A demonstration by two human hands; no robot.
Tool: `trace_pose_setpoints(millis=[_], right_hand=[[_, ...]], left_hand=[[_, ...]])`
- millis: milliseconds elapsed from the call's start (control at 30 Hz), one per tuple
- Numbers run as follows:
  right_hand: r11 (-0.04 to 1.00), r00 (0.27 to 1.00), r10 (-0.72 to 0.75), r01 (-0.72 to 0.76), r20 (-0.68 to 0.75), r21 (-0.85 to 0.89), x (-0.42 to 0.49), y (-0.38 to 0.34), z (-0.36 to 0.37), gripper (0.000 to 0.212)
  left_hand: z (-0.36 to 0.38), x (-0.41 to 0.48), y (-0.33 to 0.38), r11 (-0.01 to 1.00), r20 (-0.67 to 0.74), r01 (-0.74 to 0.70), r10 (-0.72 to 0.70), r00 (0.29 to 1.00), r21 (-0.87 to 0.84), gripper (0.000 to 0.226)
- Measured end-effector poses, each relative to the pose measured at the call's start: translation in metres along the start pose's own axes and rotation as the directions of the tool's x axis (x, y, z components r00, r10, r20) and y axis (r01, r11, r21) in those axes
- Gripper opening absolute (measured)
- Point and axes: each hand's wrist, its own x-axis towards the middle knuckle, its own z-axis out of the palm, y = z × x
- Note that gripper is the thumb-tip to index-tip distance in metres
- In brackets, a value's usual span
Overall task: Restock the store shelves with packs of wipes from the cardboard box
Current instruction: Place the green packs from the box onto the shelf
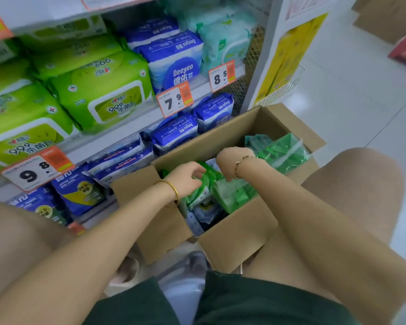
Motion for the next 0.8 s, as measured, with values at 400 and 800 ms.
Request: trace_pose_setpoints(millis=[400,800], right_hand=[[0.975,0.971,-0.126,0.158,-0.202,0.153,-0.031,0.024,-0.017,0.014],[0.646,0.63,-0.061,0.617,-0.774,0.45,-0.078,-0.024,-0.098,0.003]], left_hand=[[0.026,-0.009,0.013,0.993,-0.011,-0.11,0.11,0.994,0.03,0.067],[-0.078,-0.083,0.018,0.956,-0.437,-0.285,0.287,0.853,0.072,0.108]])
